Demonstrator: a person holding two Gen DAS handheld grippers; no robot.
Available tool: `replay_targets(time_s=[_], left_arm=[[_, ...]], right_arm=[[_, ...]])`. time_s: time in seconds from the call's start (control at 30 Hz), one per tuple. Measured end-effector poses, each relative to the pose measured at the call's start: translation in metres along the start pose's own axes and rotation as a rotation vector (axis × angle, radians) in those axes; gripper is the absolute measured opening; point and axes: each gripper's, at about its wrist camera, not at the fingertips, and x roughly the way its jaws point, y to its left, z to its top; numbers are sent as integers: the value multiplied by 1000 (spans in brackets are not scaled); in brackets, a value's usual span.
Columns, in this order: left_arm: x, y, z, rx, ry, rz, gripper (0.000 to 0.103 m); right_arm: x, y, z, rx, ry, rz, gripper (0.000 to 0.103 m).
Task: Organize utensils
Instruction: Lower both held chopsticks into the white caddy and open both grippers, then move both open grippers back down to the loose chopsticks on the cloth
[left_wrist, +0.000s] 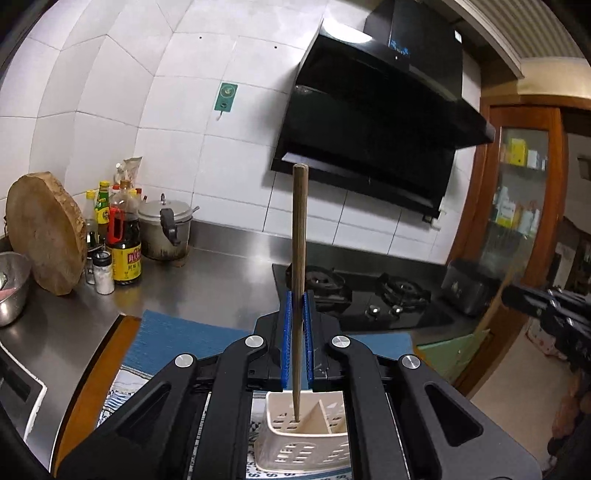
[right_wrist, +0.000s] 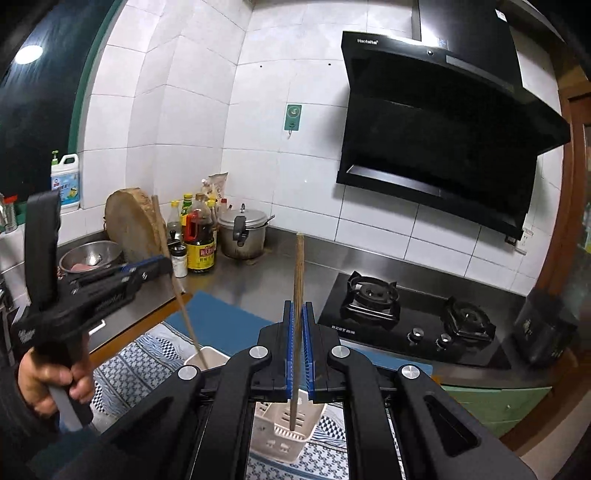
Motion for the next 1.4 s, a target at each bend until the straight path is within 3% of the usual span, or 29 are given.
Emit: replay_targets(time_s=[0.3, 0.47, 0.67, 0.8, 0.87, 0.9, 1.13, 1.4], left_arm=[[15, 12, -23, 31, 85, 10, 6], [8, 11, -31, 54, 103, 25, 8], [-24, 6, -32, 76, 79, 42, 28], [-49, 5, -40, 77, 96, 41, 28], [-64, 5, -48, 77, 107, 49, 40], [-71, 5, -52, 74, 110, 55, 41], [-112, 4, -85, 63, 155, 68, 45], [-136, -3, -126, 88, 209, 108, 46]], right_arm=[[40, 1, -42, 29, 114, 7, 6], [34, 1, -54, 43, 136, 7, 24], [-2, 4, -66, 61, 128, 6, 47], [-30, 14, -85, 66, 139, 18, 59], [-42, 20, -95, 60, 151, 12, 64], [-51, 26, -105, 56, 158, 16, 67], [-92, 46, -155, 61, 204, 15, 73], [-118, 65, -210, 72, 270, -5, 73]])
